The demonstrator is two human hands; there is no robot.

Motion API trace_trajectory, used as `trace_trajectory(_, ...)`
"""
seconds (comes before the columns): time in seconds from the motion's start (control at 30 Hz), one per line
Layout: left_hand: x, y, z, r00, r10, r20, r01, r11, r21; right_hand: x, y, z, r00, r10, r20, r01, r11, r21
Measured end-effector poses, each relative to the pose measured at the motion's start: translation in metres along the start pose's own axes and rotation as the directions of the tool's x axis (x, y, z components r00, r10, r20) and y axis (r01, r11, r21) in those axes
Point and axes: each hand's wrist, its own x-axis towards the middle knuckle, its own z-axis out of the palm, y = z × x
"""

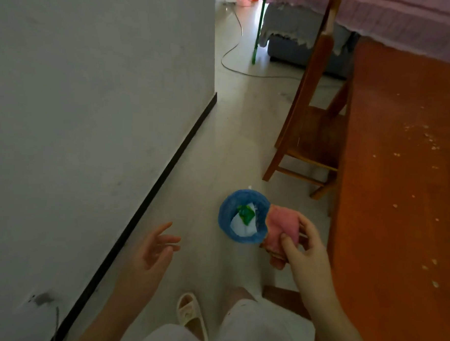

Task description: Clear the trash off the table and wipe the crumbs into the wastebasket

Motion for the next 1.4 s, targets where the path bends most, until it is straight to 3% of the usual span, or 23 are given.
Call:
trace_trajectory(0.17,0.070,0.010,0.022,0.985,-0.038,0.170,0.039,0.999,-0.003,0.048,-0.002,-0.001,0.991,0.076,-0.112,-0.071,0.997,0.042)
trace_trajectory(0.33,0.149,0.016,0.049,0.975,-0.091,0.202,0.074,0.993,0.094,0.114,0.013,-0.004,0.963,0.200,-0.182,-0.188,0.979,0.082)
trace_trajectory(0.53,0.255,-0.028,0.113,0.916,-0.260,0.306,0.178,0.946,0.271,0.207,0.051,0.004,0.936,0.278,-0.215,-0.296,0.954,-0.055)
trace_trajectory(0.63,0.317,-0.085,0.158,0.867,-0.373,0.331,0.240,0.894,0.378,0.257,0.102,0.023,0.908,0.340,-0.244,-0.360,0.932,-0.041)
trace_trajectory(0.77,0.393,-0.199,0.217,0.811,-0.484,0.329,0.284,0.817,0.502,0.317,0.221,0.061,0.842,0.451,-0.295,-0.494,0.865,-0.087)
trace_trajectory(0.97,0.450,-0.360,0.262,0.800,-0.581,0.150,0.398,0.701,0.592,0.355,0.376,0.099,0.751,0.583,-0.310,-0.629,0.774,-0.067)
trace_trajectory(1.03,0.456,-0.397,0.265,0.730,-0.657,0.188,0.488,0.694,0.529,0.356,0.404,0.105,0.740,0.602,-0.300,-0.648,0.758,-0.074)
trace_trajectory(1.1,0.459,-0.417,0.266,0.598,-0.778,0.193,0.694,0.623,0.362,0.352,0.421,0.107,0.725,0.616,-0.309,-0.662,0.747,-0.062)
trace_trajectory(1.17,0.461,-0.418,0.266,0.483,-0.855,0.188,0.808,0.518,0.279,0.348,0.424,0.105,0.704,0.633,-0.322,-0.676,0.736,-0.028)
trace_trajectory(1.2,0.462,-0.413,0.265,0.476,-0.860,0.184,0.805,0.510,0.301,0.345,0.420,0.104,0.699,0.637,-0.326,-0.676,0.737,-0.010)
trace_trajectory(1.4,0.458,-0.303,0.236,0.584,-0.794,0.168,0.665,0.587,0.461,0.324,0.325,0.091,0.734,0.609,-0.301,-0.624,0.779,0.058)
